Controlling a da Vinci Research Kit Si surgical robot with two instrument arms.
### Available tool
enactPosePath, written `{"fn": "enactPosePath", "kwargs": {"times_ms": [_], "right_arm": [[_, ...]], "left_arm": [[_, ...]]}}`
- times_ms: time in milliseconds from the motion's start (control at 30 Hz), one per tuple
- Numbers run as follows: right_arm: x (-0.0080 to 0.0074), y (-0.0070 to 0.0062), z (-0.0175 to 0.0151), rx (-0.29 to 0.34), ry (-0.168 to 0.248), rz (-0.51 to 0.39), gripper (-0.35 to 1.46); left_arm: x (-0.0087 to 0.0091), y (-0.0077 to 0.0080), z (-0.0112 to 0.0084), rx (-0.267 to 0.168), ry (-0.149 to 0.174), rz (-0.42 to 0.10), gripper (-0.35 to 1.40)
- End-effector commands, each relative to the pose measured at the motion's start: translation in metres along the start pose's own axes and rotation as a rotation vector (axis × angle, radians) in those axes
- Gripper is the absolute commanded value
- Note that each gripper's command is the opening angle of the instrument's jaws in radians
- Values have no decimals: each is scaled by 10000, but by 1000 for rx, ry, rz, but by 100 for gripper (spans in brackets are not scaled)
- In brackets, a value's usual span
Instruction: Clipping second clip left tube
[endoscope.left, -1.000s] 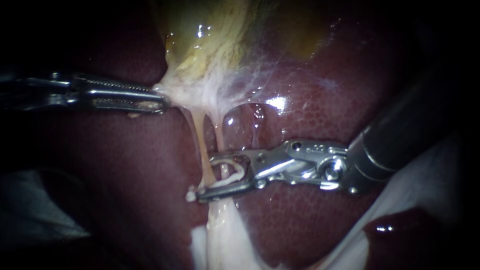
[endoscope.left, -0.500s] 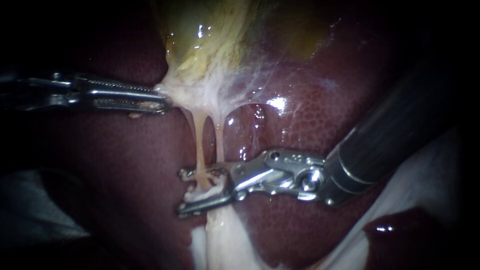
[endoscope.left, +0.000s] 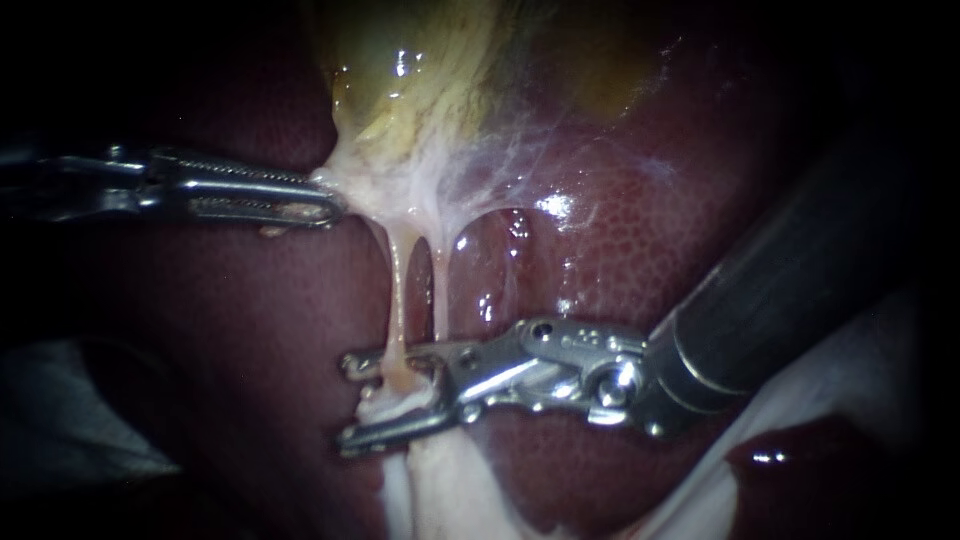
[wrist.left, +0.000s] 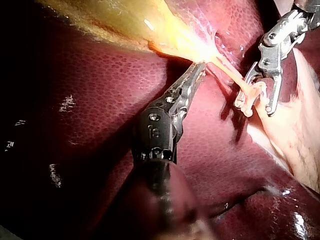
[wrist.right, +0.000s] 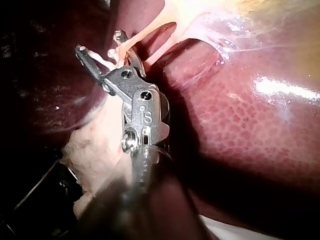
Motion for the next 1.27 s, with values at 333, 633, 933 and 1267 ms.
{"fn": "enactPosePath", "kwargs": {"times_ms": [333,633,933,1267], "right_arm": [[3,-5,-10,5,3,38,33],[5,-6,-21,11,3,46,-27],[5,-7,-24,10,-21,89,-35],[3,-5,-26,10,-21,89,-35]], "left_arm": [[0,0,0,0,0,0,-35],[0,0,0,0,0,0,-35],[0,0,0,-1,0,0,-35],[0,0,0,-1,0,0,-35]]}}
